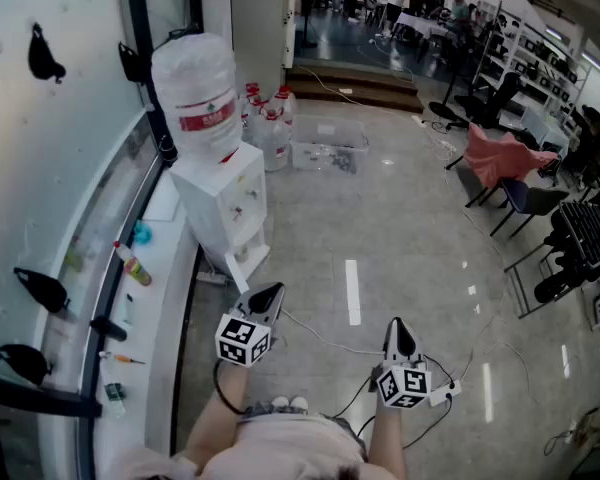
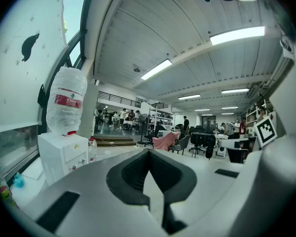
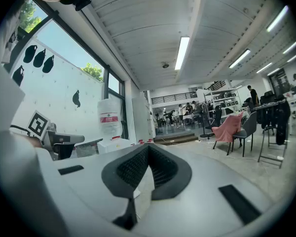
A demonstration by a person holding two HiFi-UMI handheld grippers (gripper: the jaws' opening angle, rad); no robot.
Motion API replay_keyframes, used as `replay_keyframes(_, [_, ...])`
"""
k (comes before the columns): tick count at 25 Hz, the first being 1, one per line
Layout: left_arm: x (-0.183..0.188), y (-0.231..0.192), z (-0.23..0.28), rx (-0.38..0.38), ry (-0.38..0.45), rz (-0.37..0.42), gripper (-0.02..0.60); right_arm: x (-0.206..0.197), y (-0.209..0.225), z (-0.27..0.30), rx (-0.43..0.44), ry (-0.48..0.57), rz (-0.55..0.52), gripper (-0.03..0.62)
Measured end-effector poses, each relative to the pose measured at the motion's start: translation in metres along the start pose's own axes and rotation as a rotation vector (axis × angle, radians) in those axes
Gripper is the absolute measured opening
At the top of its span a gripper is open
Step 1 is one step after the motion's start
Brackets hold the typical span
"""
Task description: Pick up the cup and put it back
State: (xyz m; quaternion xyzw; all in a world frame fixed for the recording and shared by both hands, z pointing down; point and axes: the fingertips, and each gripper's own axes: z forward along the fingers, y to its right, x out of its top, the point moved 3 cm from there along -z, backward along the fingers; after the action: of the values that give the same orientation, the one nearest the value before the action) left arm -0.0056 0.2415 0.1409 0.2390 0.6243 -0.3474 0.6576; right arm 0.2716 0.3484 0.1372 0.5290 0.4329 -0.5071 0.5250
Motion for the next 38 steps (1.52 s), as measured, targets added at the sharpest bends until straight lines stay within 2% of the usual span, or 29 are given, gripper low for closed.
replay_keyframes(38, [-0.006, -0.005, -0.001, -0.010, -0.015, -0.007, 0.025, -0.006, -0.015, 0.003, 0.043, 0.006, 0.054, 0.017])
